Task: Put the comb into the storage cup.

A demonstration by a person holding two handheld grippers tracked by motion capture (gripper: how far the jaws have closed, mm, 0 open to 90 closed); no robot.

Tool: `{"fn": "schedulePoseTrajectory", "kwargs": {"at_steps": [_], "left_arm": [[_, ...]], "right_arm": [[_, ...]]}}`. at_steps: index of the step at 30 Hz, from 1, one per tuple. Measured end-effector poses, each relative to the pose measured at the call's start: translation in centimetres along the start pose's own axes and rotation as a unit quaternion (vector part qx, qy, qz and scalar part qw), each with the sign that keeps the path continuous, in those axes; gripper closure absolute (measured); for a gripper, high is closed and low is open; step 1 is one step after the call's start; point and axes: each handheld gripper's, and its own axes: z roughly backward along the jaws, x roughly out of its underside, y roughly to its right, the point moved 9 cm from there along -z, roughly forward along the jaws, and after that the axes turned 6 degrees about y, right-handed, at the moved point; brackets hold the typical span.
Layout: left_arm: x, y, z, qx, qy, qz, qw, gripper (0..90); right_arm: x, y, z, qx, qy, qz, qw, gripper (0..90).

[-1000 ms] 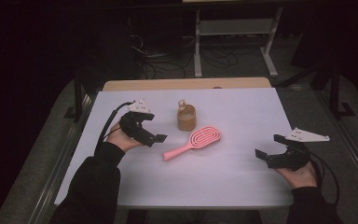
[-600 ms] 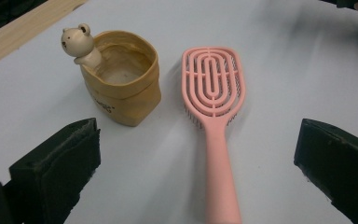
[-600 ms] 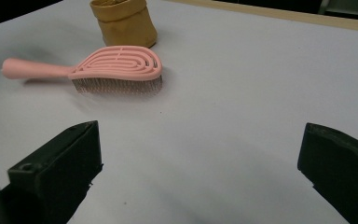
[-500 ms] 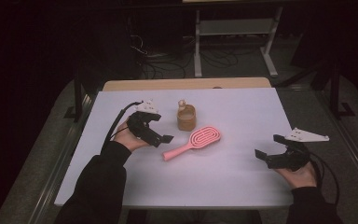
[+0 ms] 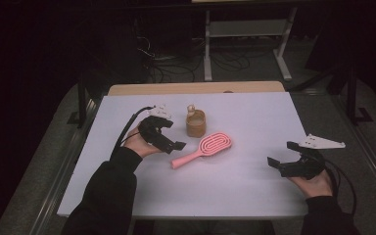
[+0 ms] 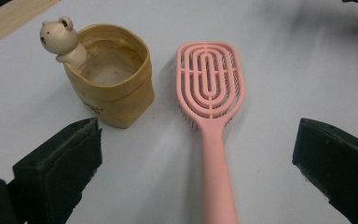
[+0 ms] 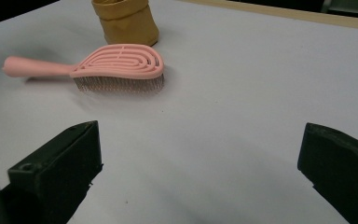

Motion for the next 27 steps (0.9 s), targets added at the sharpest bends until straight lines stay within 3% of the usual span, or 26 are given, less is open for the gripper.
{"fn": "schedulePoseTrajectory", "kwargs": {"at_steps": [27], "left_arm": [[1.3,0.6,-3.0,0.024,-0.043,-0.006,0.9988,0.9]], "right_arm": [[0.1,0.0,-0.1,-0.002,-0.004,0.001,1.0000,0.0]]}}
